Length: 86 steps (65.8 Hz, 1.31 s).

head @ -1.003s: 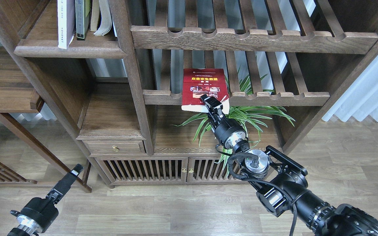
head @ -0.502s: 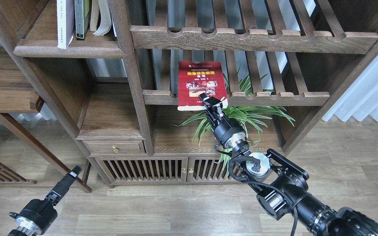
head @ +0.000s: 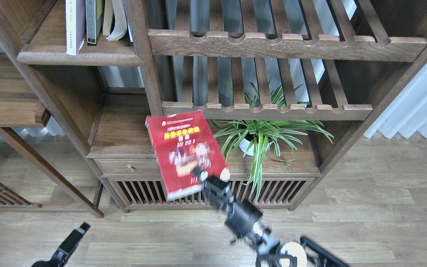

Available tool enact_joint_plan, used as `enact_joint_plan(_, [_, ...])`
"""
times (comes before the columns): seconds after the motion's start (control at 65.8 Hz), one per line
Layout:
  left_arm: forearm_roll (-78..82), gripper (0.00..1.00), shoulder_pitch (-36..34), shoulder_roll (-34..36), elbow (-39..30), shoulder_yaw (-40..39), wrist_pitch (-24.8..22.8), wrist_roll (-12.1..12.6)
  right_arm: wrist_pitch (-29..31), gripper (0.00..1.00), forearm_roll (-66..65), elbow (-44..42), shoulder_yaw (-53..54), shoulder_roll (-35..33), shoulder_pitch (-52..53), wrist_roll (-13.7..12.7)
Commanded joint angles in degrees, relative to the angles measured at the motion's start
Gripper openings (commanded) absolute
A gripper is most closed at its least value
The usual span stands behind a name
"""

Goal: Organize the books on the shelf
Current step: 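Grasp the red book with the right gripper and pull it off the shelf, then lower the red book and grasp it with the left gripper too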

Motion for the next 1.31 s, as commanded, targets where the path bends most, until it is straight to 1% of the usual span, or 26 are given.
enact_joint_plan(0.0, [-8.0, 1.00, -0.1, 4.1, -7.5, 5.4, 0.0, 0.0, 0.0, 0.05, -0.1, -1.1, 0.4, 0.0, -0.2, -2.5])
enact_joint_plan(0.046, [-9.6, 1.00, -0.2, 5.1, -11.0, 5.8, 0.0, -0.1, 0.0, 0.05, 0.0, -1.8, 0.4, 0.0, -0.2, -4.5])
enact_joint_plan(0.091, [-10.1, 1.00, -0.1, 5.5, -12.5, 5.8, 0.0, -0.1, 0.0, 0.05, 0.0, -2.3, 0.2, 0.0, -0.3, -5.8])
enact_joint_plan(0.182, [-10.5, 1.00, -0.2, 5.7, -14.2, 5.8, 0.0, -0.2, 0.0, 0.05, -0.1, -3.9, -0.1, 0.0, -0.9, -7.3])
enact_joint_plan(0.395, [-10.5, 1.00, -0.4, 5.4, -16.9, 6.4, 0.0, -0.3, 0.0, 0.05, -0.2, -5.8, -0.1, 0.0, -2.0, -7.9])
enact_joint_plan(0.41, [-10.5, 1.00, -0.4, 5.3, -17.0, 6.7, 0.0, -0.2, 0.0, 0.05, -0.2, -5.8, -0.4, 0.0, -2.3, -8.3])
enact_joint_plan(0.471, [-10.5, 1.00, -0.5, 5.1, -17.0, 7.6, 0.0, -0.2, 0.0, 0.05, -0.2, -5.8, -1.1, 0.0, -2.5, -8.7])
enact_joint_plan(0.593, [-10.5, 1.00, -0.5, 5.1, -17.0, 9.2, 0.0, -0.2, 0.0, 0.05, -0.2, -5.8, -2.0, 0.0, -2.6, -8.6])
enact_joint_plan(0.76, [-10.4, 0.99, -1.8, 4.3, -16.3, 13.6, 0.0, -0.1, 0.0, 0.05, -0.2, -5.8, -1.9, 0.0, -2.6, -8.6])
enact_joint_plan(0.927, [-10.2, 0.94, -4.9, 2.1, -12.4, 17.0, 0.0, -0.1, 0.0, 0.05, -0.2, -5.8, -1.9, 0.0, -2.6, -8.7])
enact_joint_plan(1.049, [-10.1, 0.88, -7.0, 0.3, -10.0, 18.2, 0.0, 0.0, 0.0, 0.06, -0.2, -5.8, -1.9, 0.0, -2.7, -8.6])
enact_joint_plan(1.17, [-10.1, 0.79, -8.7, -2.5, -8.1, 19.1, 0.0, 0.0, 0.0, 0.06, -0.2, -5.8, -1.9, 0.0, -2.7, -8.7])
enact_joint_plan(1.186, [-10.1, 0.73, -9.4, -3.9, -7.4, 19.1, 0.0, 0.0, 0.0, 0.06, -0.2, -5.8, -1.9, 0.0, -2.7, -8.6])
enact_joint_plan(1.292, [-10.1, 0.66, -10.1, -5.5, -6.5, 19.4, 0.0, 0.0, 0.0, 0.06, -0.2, -5.8, -1.9, 0.0, -2.7, -8.7])
